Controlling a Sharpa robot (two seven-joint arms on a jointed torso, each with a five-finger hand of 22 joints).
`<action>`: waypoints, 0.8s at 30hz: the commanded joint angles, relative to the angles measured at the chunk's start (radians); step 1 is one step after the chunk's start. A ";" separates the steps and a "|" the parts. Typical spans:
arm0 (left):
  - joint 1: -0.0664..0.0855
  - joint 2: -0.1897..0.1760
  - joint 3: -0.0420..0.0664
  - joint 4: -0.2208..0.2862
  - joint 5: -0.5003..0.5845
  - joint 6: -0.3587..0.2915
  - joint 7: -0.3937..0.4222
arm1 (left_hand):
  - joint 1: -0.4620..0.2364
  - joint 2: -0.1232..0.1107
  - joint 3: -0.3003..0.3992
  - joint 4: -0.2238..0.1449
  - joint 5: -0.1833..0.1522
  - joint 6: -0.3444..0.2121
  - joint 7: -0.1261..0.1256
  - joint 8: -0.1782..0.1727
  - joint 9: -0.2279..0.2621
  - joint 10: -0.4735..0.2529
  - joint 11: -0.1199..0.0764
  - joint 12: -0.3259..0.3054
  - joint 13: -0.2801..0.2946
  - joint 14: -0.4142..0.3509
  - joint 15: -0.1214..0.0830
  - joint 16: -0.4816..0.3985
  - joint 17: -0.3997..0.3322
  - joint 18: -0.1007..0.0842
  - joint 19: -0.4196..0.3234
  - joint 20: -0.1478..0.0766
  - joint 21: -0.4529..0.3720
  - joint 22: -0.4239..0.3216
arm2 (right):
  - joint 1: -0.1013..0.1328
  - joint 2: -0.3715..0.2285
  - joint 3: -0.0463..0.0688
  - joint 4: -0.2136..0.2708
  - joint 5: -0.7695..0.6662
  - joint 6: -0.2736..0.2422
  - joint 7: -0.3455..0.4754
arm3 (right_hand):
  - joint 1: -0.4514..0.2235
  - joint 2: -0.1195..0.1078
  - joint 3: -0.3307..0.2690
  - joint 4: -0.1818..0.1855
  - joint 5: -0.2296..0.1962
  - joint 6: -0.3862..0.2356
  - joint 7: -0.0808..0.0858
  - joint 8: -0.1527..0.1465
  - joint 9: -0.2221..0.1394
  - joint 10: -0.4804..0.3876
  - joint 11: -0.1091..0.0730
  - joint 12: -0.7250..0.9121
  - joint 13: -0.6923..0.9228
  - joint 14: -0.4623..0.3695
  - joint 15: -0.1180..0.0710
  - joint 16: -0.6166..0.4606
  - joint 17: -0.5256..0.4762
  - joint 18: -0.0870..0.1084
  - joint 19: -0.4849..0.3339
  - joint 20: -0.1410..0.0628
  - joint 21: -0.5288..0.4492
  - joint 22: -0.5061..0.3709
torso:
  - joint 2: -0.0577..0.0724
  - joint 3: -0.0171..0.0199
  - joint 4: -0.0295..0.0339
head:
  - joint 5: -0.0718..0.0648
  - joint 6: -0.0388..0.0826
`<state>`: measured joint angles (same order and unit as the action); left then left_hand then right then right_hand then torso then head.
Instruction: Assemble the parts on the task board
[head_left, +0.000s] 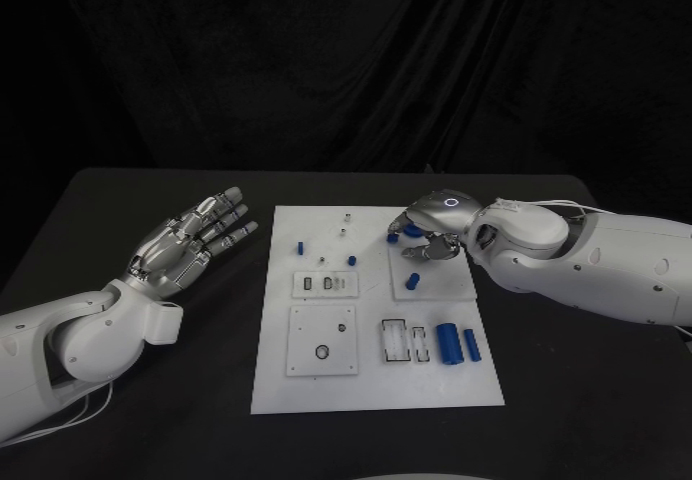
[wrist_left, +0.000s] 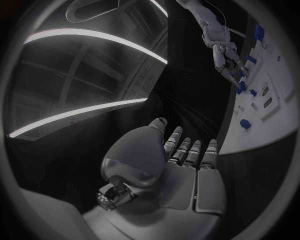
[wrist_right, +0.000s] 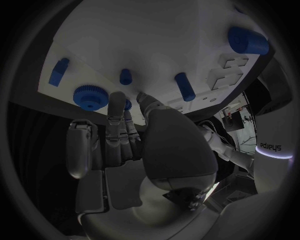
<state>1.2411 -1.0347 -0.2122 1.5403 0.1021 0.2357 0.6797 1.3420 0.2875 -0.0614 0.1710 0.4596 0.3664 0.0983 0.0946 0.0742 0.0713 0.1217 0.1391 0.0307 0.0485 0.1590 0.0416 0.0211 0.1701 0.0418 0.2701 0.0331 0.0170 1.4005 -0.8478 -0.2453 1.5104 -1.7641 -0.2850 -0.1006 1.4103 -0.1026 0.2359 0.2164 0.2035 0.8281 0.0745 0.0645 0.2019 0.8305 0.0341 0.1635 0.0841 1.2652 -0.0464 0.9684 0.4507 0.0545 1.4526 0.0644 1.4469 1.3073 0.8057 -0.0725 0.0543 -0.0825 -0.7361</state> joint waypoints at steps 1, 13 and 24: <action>-0.002 0.003 0.001 0.000 0.004 0.016 0.070 | 0.008 0.002 0.004 -0.003 0.004 -0.005 0.000 -0.001 0.000 -0.005 -0.001 0.001 -0.001 -0.002 0.005 -0.003 -0.002 0.010 0.000 0.007 -0.005 -0.001 | -0.002 0.007 -0.002 -0.006 -0.003 0.050 -0.024 | -0.007 0.002 -0.006 0.002 -0.005 -0.006 0.001 -0.001 -0.001 -0.009 0.001 -0.006 -0.001 -0.008 -0.001 -0.005 -0.002 -0.004 -0.009 0.000 -0.007 0.098 | 0.000 -0.0005 -0.0003 | 0.000 -0.001; -0.003 0.005 0.001 -0.005 0.004 0.018 0.070 | 0.008 0.003 0.007 -0.005 0.004 -0.007 0.001 -0.001 0.000 -0.006 -0.001 0.001 -0.001 -0.002 0.006 -0.003 -0.002 0.010 0.000 0.008 -0.005 -0.001 | -0.002 0.029 -0.002 -0.020 -0.003 0.049 -0.021 | -0.007 0.007 -0.007 0.000 -0.007 -0.009 -0.002 -0.001 -0.004 -0.014 -0.002 -0.008 -0.002 -0.011 -0.003 -0.006 -0.002 -0.003 -0.011 0.000 -0.010 0.096 | 0.000 0.0001 -0.0007 | 0.001 -0.003; -0.004 0.006 0.001 -0.007 0.004 0.019 0.070 | 0.008 0.003 0.007 -0.005 0.004 -0.007 0.001 -0.001 0.000 -0.006 -0.001 0.001 -0.001 -0.002 0.006 -0.003 -0.002 0.010 0.000 0.008 -0.005 -0.001 | -0.002 0.052 -0.001 -0.041 -0.003 0.063 -0.020 | -0.006 0.011 -0.006 -0.001 -0.006 -0.009 -0.002 -0.001 -0.005 -0.015 -0.002 -0.008 -0.003 -0.011 -0.003 -0.005 -0.001 -0.003 -0.011 -0.001 -0.010 0.096 | 0.000 0.0003 0.0000 | 0.001 -0.004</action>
<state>1.2386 -1.0300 -0.2122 1.5318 0.1021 0.2407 0.6798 1.3420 0.2875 -0.0572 0.1668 0.4595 0.3664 0.0983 0.0946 0.0742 0.0713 0.1216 0.1391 0.0307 0.0485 0.1590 0.0416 0.0211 0.1701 0.0418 0.2701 0.0331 0.0170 1.4018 -0.7978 -0.2436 1.4733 -1.7634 -0.2554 -0.1043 1.4050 -0.0969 0.2361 0.2166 0.2005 0.8231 0.0724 0.0618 0.1976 0.8215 0.0320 0.1596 0.0829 1.2597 -0.0499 0.9676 0.4502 0.0545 1.4455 0.0644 1.4431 1.3080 0.8059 -0.0721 0.0538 -0.0814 -0.7399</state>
